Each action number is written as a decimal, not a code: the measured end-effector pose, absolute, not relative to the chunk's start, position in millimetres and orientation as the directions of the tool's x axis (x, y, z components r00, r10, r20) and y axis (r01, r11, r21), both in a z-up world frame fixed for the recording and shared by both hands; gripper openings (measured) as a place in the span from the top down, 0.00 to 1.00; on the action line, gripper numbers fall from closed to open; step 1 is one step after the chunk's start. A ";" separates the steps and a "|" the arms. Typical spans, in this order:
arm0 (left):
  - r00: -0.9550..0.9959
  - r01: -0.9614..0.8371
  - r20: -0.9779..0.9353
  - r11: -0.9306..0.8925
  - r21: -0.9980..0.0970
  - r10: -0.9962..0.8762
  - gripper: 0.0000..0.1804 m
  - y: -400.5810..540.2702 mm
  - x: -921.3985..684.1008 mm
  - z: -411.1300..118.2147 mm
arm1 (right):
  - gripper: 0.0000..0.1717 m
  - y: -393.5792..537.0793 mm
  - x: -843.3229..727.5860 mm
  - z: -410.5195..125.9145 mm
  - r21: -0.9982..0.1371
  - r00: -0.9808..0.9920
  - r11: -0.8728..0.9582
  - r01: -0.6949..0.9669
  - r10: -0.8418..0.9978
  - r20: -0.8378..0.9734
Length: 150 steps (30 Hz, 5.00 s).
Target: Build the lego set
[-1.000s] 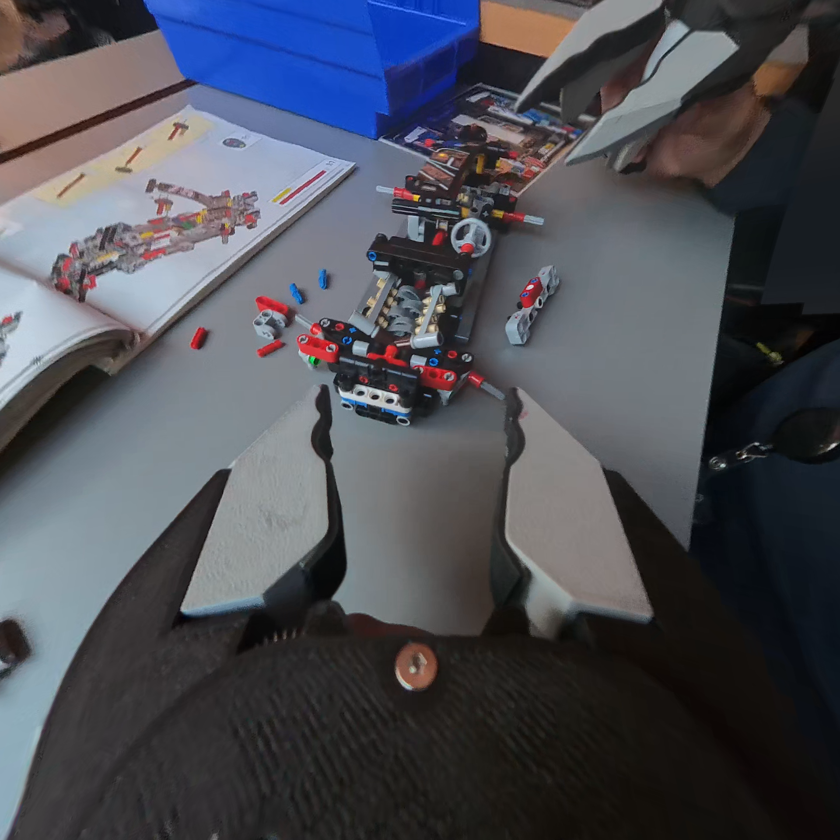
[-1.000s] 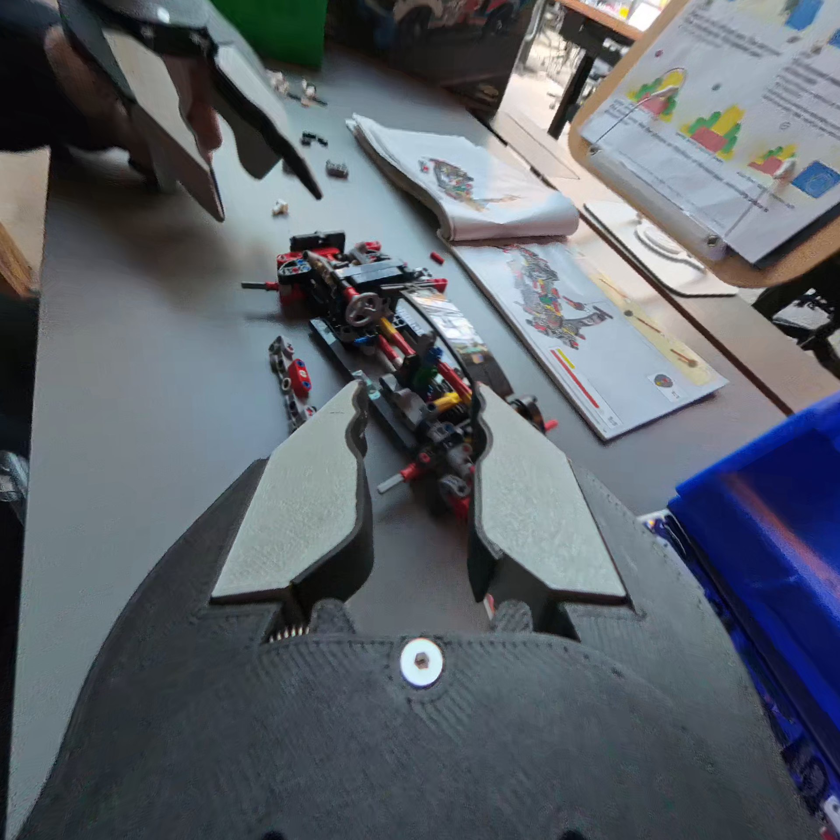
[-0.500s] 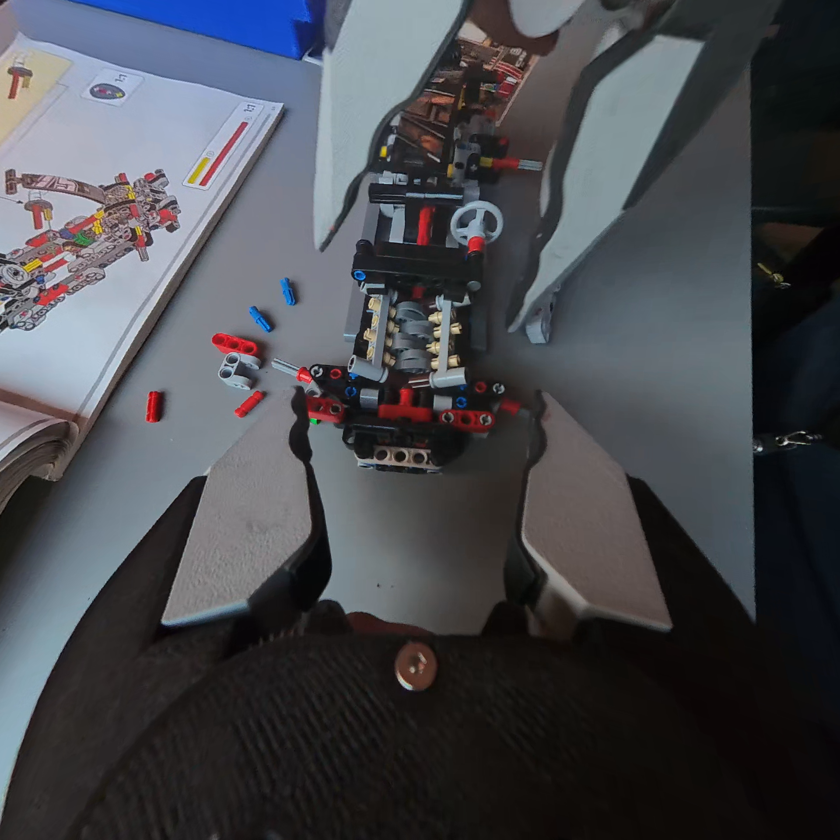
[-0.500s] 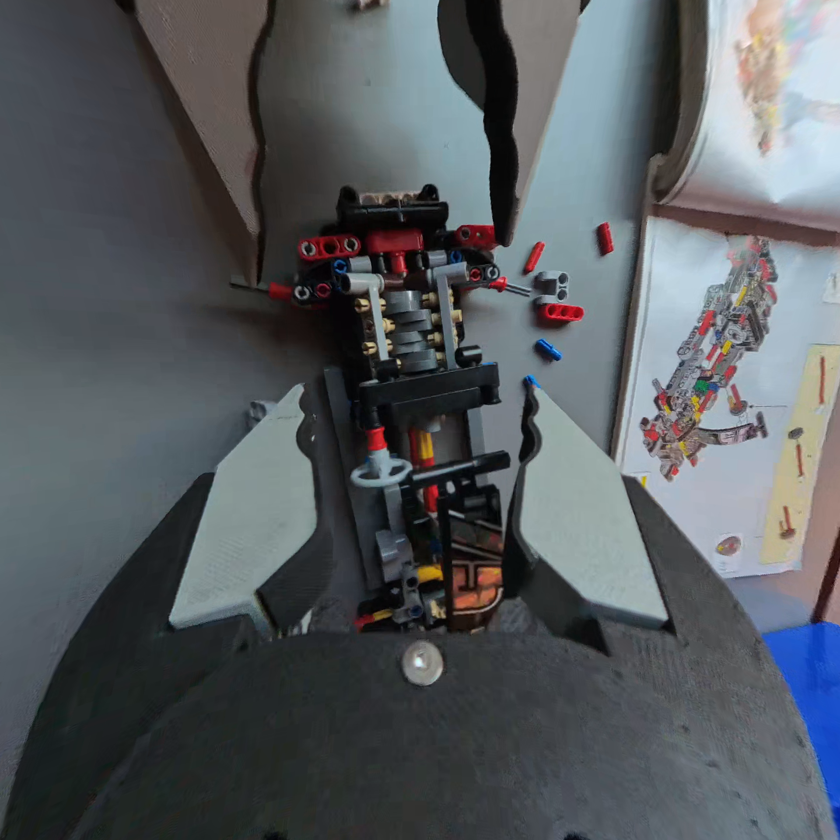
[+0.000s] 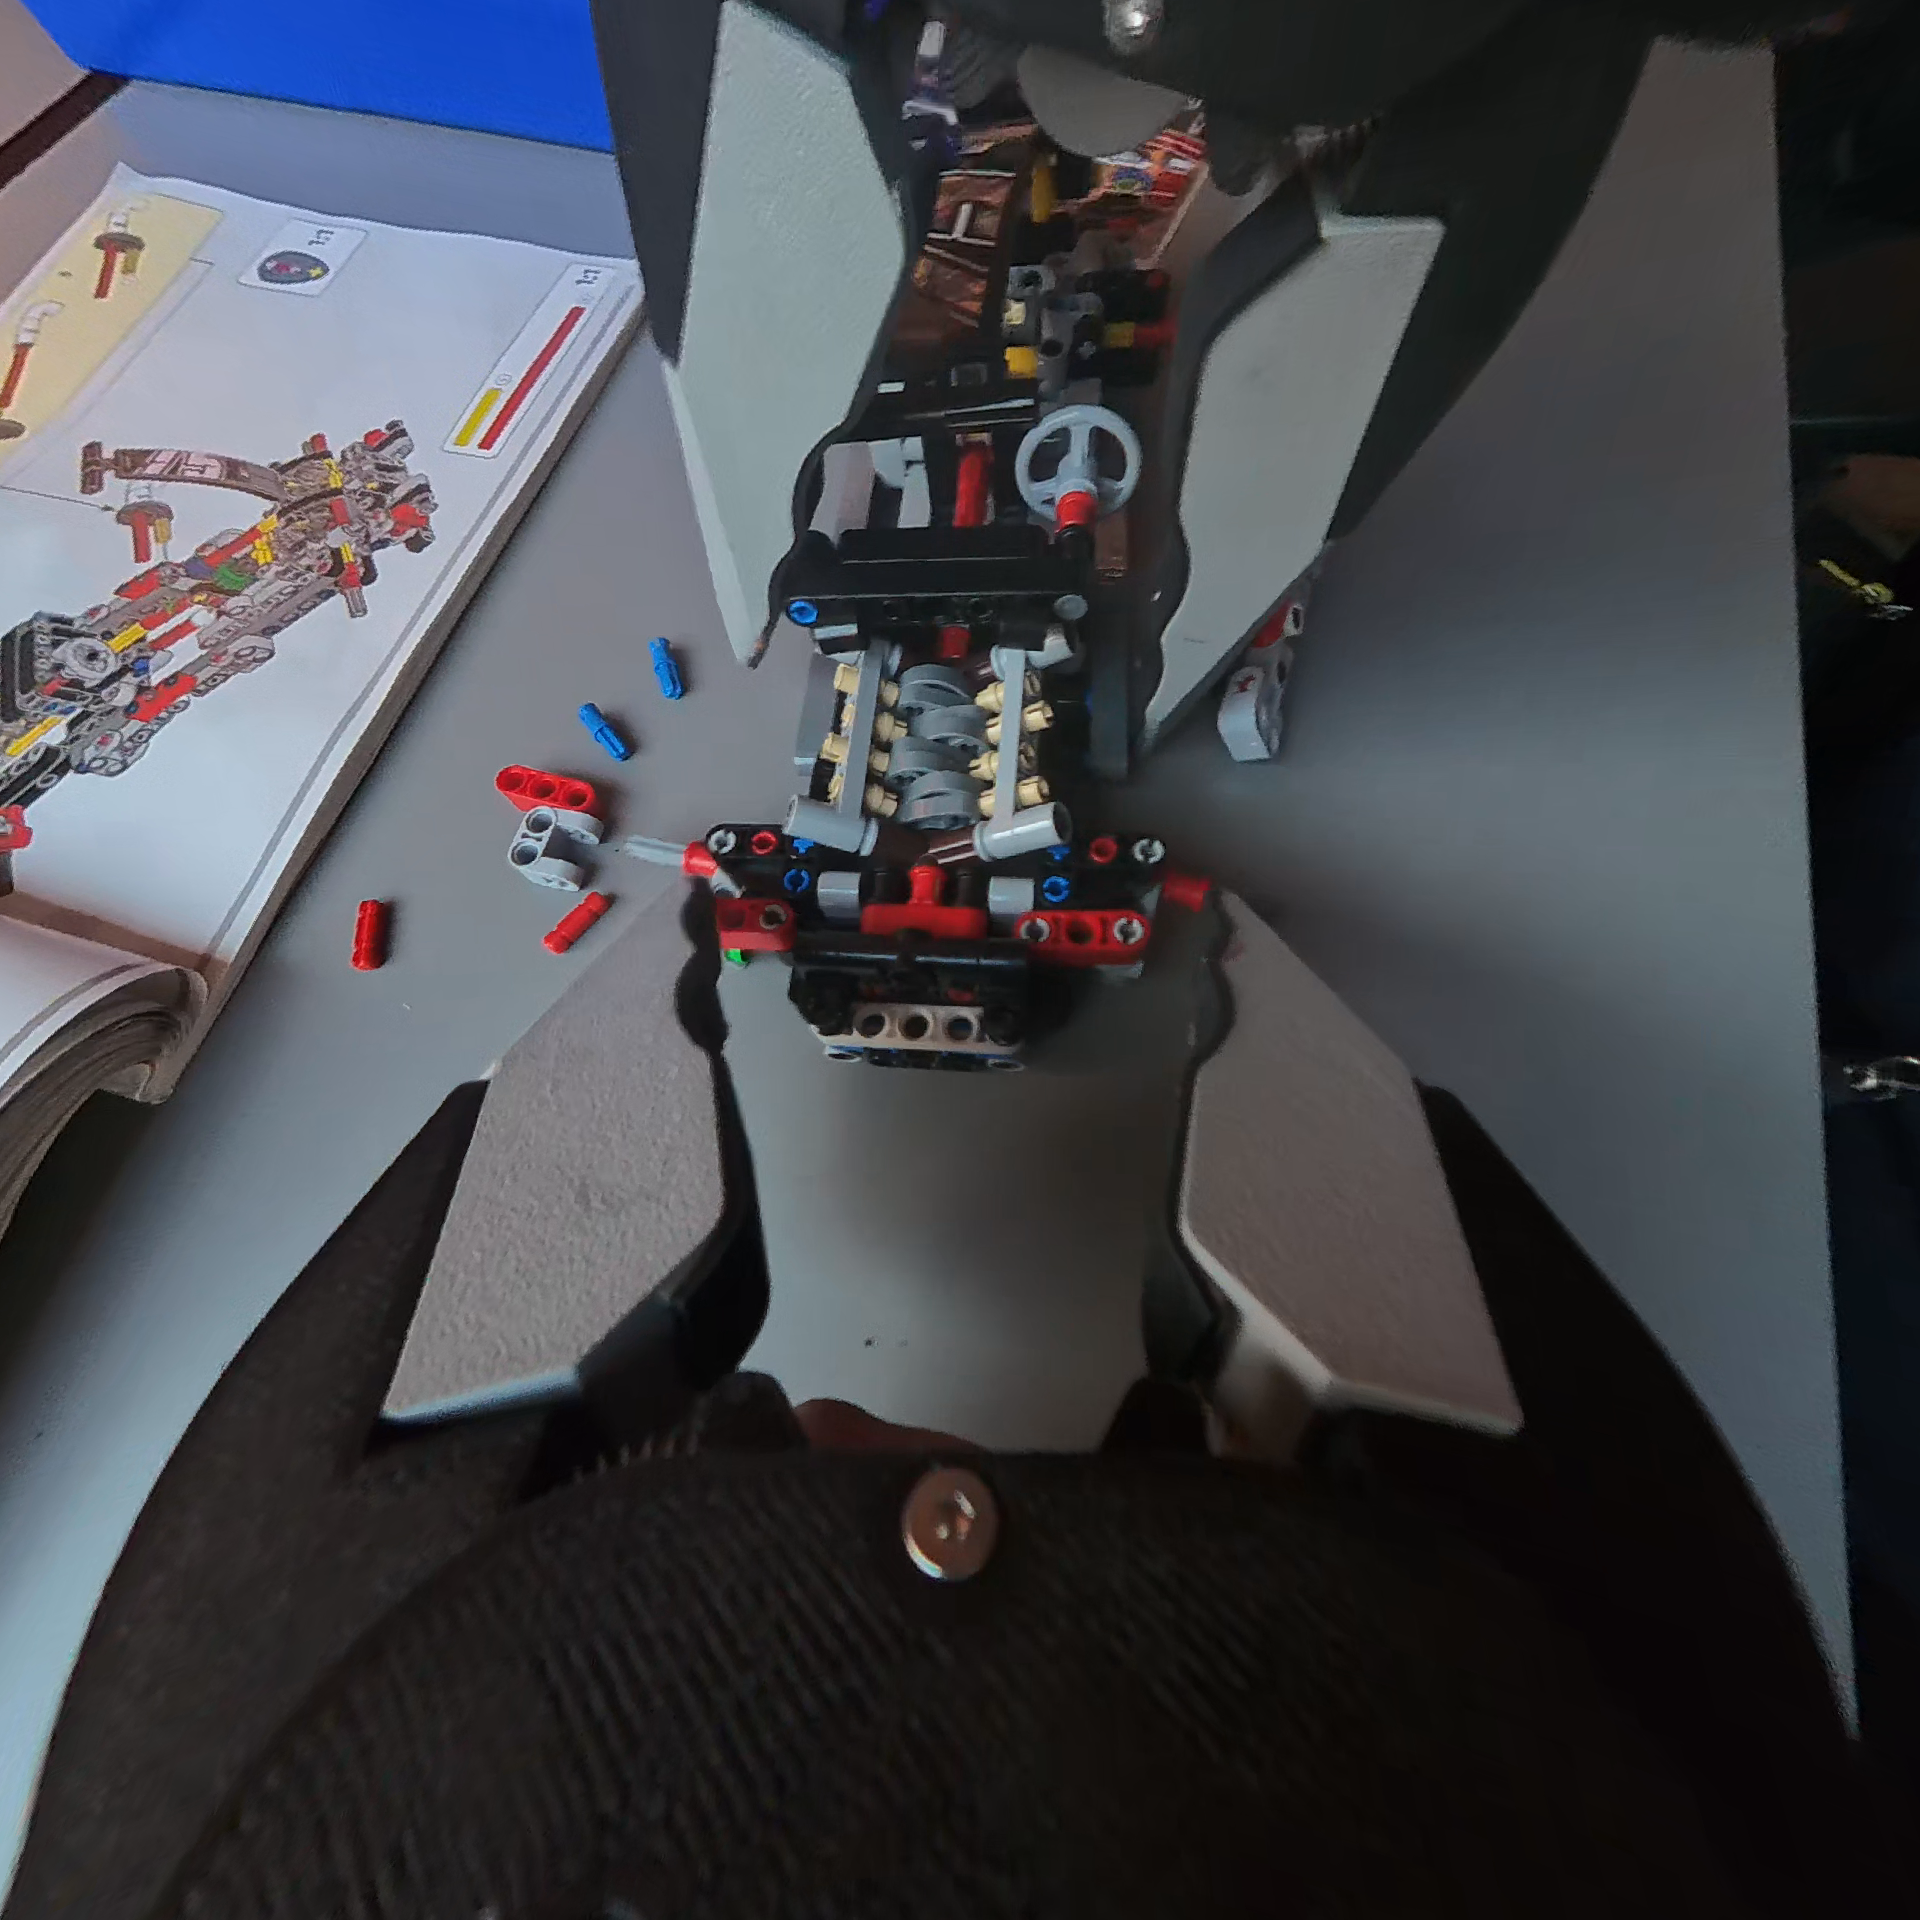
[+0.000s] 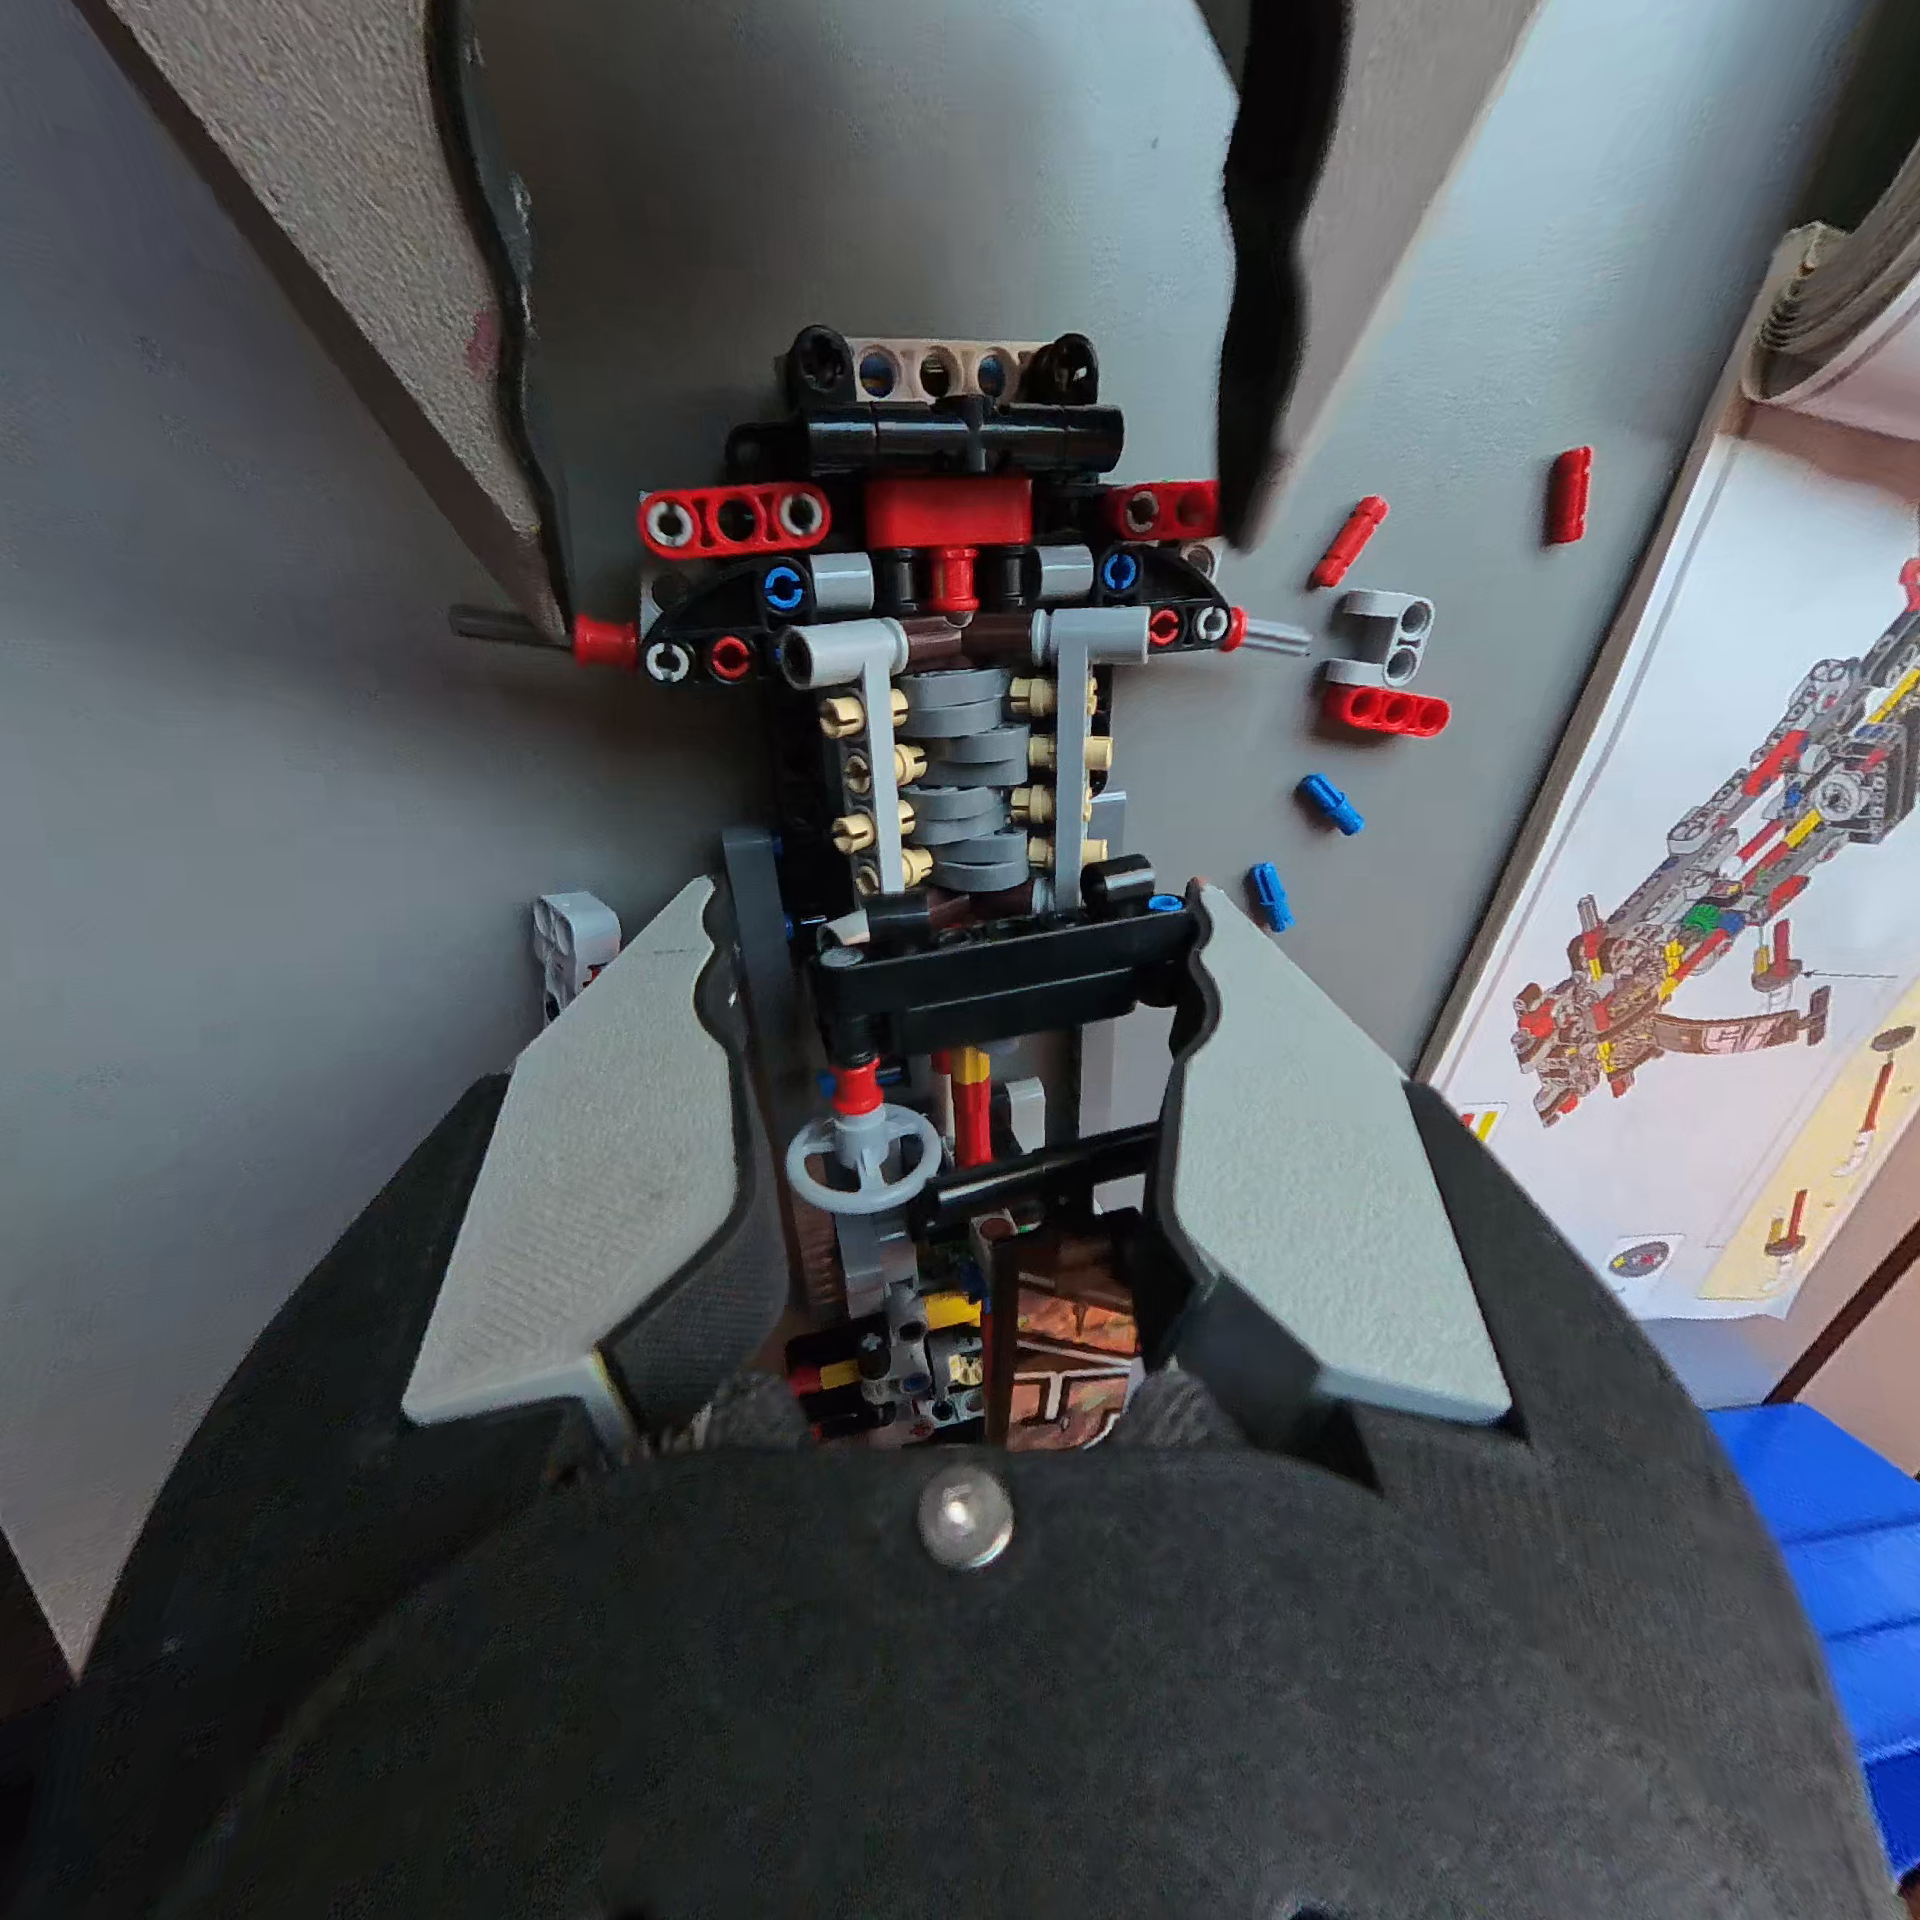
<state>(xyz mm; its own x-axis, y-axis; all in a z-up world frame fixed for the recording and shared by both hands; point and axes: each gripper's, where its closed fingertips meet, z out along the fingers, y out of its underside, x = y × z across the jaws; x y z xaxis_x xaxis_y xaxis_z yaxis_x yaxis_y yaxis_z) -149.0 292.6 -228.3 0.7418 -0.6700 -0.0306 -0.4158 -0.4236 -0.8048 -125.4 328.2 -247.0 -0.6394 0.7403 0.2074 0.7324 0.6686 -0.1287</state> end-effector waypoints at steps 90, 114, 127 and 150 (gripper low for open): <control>0.771 -0.224 0.250 -0.616 -0.755 -0.586 0.60 293.5 -159.6 -235.0 | 0.87 390.3 -71.7 -196.5 -0.836 -0.534 0.302 0.458 0.846 0.013; 0.767 -0.215 0.260 -0.616 -0.758 -0.587 0.61 290.8 -160.8 -233.9 | 0.74 404.1 -59.1 -150.7 -0.922 -0.499 -0.038 0.385 0.832 -0.243; 0.765 -0.186 0.298 -0.639 -0.747 -0.571 0.61 290.6 -159.5 -234.8 | 1.00 420.6 -13.3 -213.6 -0.810 -0.318 0.026 0.586 0.926 -0.201; 0.749 -0.190 0.320 -0.650 -0.736 -0.581 0.60 290.9 -152.9 -236.8 | 0.90 414.8 -20.5 -204.6 -0.857 -0.451 -0.052 0.512 0.833 -0.320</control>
